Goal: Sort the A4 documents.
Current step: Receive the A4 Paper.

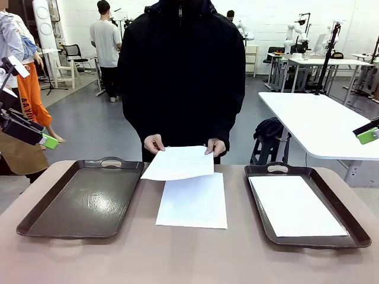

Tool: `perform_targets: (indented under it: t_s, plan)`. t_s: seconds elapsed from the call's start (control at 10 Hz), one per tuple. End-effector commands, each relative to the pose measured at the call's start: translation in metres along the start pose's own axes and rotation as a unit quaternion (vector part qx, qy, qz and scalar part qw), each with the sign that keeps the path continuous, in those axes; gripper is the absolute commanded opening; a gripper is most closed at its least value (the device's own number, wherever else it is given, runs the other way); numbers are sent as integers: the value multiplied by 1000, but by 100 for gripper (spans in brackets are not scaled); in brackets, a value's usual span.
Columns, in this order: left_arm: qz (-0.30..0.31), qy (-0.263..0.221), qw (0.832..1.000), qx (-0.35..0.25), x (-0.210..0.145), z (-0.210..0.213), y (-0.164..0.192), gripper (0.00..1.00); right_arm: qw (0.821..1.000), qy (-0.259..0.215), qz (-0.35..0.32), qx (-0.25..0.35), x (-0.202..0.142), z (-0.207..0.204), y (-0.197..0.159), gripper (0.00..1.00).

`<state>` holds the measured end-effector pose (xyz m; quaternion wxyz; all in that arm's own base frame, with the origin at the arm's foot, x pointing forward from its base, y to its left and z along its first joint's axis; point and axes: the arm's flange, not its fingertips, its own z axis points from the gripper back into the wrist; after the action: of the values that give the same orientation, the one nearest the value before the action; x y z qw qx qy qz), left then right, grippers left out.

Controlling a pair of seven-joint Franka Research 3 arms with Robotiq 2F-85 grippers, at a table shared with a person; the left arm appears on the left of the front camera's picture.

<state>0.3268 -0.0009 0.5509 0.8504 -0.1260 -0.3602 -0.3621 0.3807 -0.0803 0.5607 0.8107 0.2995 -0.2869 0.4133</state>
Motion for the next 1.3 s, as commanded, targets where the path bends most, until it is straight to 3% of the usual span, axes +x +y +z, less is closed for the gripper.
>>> perform_targets:
  t_s: [0.0, 1.2]
  plan:
    - [-3, -3, 1000, -4, -1, 0, 1, 100, 1000, 0, 0, -1, 0, 0, 0, 100]
    - [-3, -3, 1000, -4, -1, 0, 1, 100, 1000, 0, 0, -1, 0, 0, 0, 100]
